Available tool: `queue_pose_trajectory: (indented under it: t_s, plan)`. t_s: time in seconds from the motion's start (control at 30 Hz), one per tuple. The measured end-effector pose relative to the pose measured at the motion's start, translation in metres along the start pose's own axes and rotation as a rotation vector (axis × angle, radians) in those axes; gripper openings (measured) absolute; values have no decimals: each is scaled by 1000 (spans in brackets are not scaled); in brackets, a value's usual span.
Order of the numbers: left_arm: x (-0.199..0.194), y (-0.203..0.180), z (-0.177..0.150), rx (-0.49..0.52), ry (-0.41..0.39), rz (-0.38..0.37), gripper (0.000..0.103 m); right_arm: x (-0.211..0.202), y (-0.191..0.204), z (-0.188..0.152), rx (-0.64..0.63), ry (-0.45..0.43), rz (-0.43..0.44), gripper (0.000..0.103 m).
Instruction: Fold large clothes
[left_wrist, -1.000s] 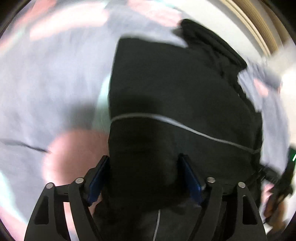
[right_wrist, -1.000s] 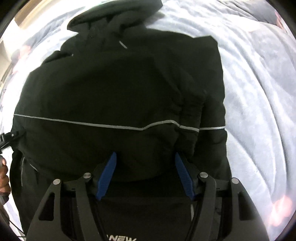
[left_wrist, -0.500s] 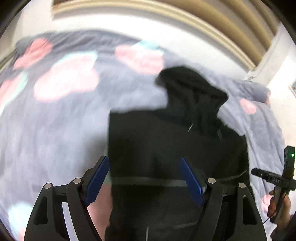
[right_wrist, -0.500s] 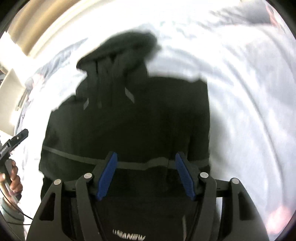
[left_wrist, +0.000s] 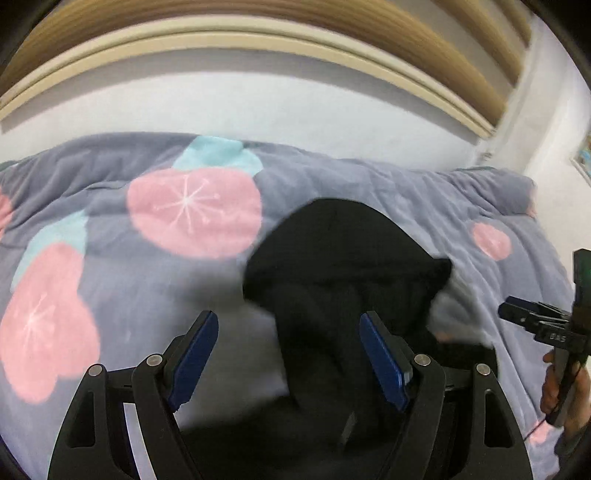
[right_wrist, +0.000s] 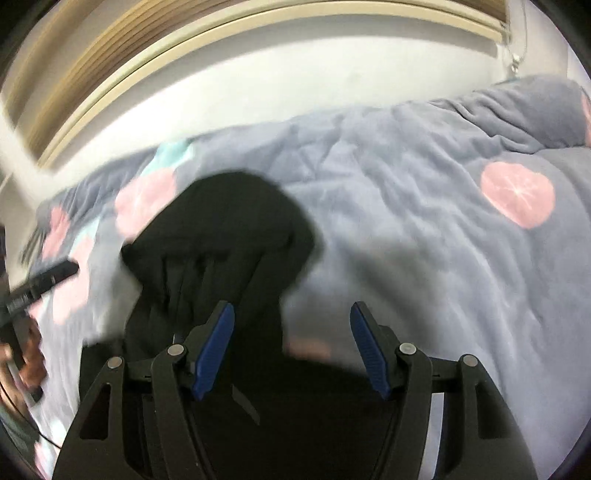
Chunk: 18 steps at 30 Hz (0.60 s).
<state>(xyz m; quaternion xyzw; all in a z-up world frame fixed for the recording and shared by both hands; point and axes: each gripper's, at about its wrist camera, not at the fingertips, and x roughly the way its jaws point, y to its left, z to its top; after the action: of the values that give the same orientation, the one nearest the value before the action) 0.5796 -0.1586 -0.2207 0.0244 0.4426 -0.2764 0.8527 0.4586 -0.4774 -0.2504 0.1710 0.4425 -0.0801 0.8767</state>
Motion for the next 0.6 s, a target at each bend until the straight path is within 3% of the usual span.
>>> queue_pose_trajectory:
  t_s: [0.1,0.23,0.37,0.5,0.6]
  plan:
    - [37,7,24,-27,15,28,80,24,-9,25,70,-14,0,67]
    - [83,25,43,-117,49,-6,80,64,-13,48,132,1,19,67]
    - [112,34,46,-142,77,-23,80,94,-20,62,140,31,29,67]
    - [142,46,38,-171,161,-113,80,124,-23,63,121,118,87,67]
    - [156,46,23,-142,245,-241,80,140,-13,47,46,223,198,67]
